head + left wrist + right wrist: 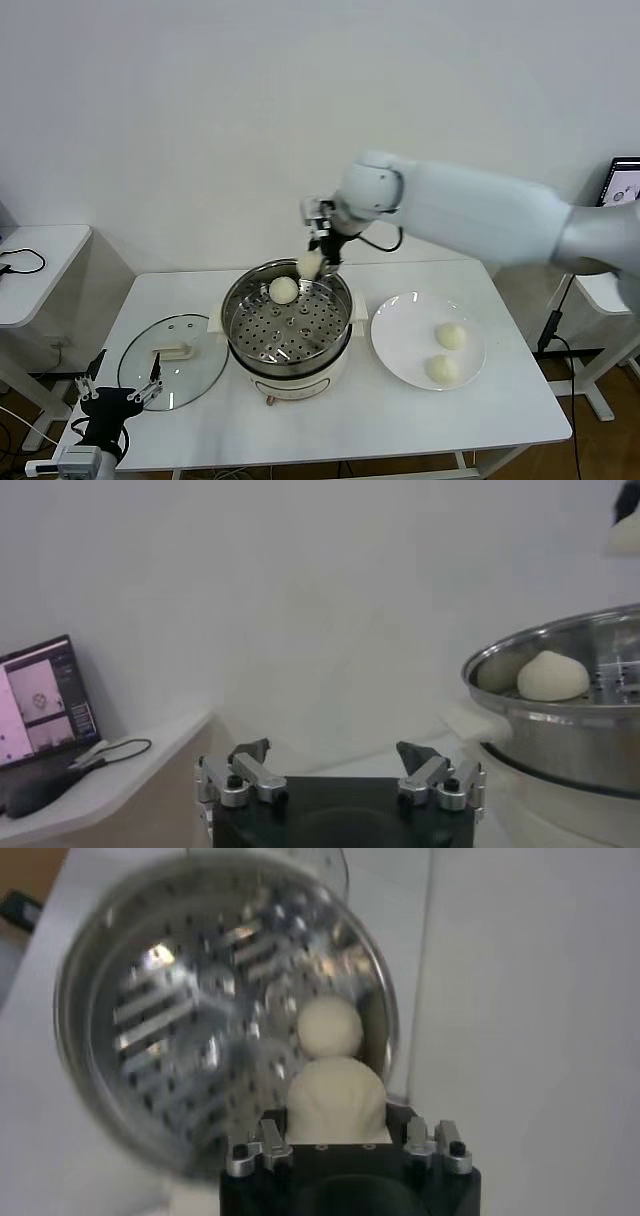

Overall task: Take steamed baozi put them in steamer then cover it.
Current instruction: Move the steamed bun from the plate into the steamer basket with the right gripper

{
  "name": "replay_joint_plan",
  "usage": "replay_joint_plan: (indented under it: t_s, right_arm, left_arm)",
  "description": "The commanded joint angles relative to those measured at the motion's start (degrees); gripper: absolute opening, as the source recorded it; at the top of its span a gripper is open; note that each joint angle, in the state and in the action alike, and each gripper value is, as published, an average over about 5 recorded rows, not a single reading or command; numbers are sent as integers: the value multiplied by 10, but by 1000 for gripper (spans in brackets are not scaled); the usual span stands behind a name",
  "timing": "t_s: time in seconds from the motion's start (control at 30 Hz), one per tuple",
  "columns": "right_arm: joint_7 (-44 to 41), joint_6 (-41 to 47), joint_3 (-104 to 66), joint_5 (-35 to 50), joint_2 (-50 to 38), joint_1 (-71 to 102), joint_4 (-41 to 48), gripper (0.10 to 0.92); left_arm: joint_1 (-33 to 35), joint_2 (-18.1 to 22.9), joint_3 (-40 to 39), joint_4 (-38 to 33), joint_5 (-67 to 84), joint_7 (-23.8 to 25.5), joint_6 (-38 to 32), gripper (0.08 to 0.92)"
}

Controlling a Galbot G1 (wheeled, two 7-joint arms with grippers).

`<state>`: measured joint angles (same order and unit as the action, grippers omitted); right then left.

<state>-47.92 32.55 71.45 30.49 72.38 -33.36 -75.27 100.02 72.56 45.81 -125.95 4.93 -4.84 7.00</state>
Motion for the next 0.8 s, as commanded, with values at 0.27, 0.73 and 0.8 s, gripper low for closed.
replay_joint_plan:
  t_s: [0.27, 0.73, 0.8]
  right_arm:
    - [57, 62, 3, 34, 145, 84, 71, 611]
    - [55, 70, 8, -6, 150, 99, 95, 611]
    - [58, 70, 7, -6, 151, 101, 99, 611]
  left_arm:
    - [-3, 0, 3, -3, 1, 1, -1, 823]
    - [-4, 2, 2, -2, 1, 1, -1, 823]
    - [-5, 3, 1, -2, 1, 1, -1, 823]
